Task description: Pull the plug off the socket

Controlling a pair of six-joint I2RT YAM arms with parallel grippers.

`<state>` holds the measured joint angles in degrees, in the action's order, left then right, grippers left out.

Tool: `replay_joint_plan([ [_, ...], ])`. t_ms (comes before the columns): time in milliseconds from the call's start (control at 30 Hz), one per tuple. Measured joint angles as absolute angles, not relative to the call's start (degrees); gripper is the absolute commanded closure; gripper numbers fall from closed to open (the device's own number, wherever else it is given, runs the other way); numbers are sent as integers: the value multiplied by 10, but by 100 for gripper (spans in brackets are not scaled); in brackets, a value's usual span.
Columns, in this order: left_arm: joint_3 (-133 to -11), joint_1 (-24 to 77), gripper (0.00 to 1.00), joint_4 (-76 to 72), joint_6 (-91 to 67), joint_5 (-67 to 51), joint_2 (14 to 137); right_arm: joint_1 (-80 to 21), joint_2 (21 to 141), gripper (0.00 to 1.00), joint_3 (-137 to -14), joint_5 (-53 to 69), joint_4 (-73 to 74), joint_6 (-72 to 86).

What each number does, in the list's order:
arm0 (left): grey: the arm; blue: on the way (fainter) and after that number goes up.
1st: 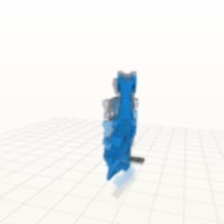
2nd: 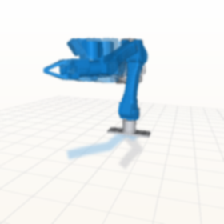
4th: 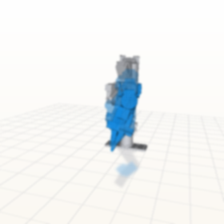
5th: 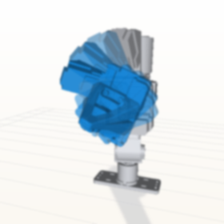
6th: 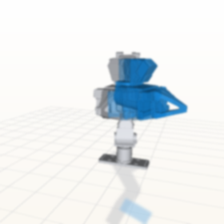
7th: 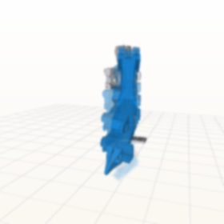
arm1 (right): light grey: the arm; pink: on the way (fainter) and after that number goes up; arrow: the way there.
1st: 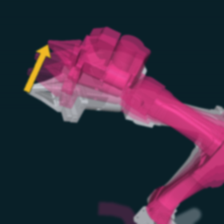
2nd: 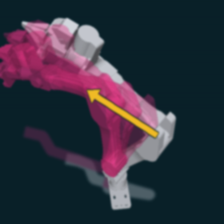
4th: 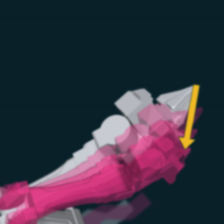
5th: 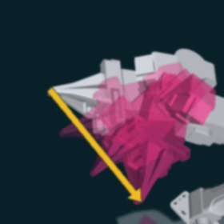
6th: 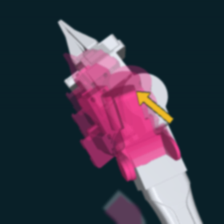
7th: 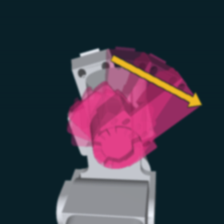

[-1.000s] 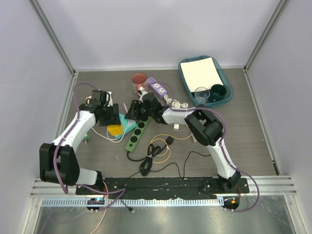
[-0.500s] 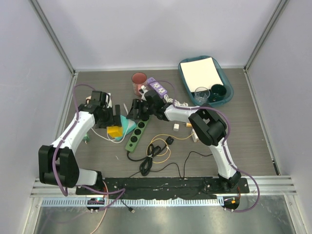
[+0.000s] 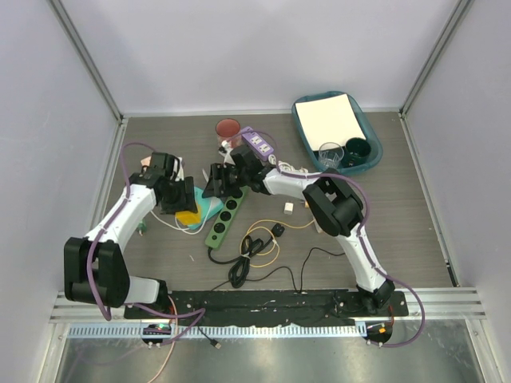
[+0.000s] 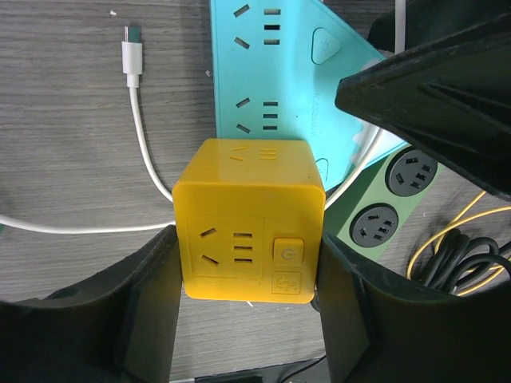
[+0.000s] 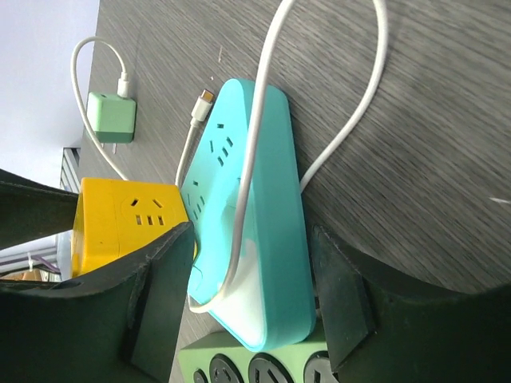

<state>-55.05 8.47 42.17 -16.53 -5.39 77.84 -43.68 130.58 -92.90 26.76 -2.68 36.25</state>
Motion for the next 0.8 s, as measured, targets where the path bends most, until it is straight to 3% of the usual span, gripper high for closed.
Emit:
replay_joint_plan([
  [33,-550,85,61,421,-166,-57,779,-438,1309,34,-934,272,-26,361],
  [100,-549,84,76,418,-165,-61,779,-439,1315,35,-941,278,-25,358],
  [133,-549,83,90,418,-165,-62,779,-439,1317,36,-943,281,-24,357],
  [167,-549,83,98,418,-165,-63,779,-439,1318,36,-944,284,-23,355],
  [300,-548,81,100,416,-164,-67,778,-439,1324,44,-956,299,-6,337],
  [567,-537,81,100,407,-143,-67,759,-432,1334,50,-972,351,25,288],
  [800,-523,77,100,393,-132,-76,746,-430,1343,35,-989,387,31,291],
])
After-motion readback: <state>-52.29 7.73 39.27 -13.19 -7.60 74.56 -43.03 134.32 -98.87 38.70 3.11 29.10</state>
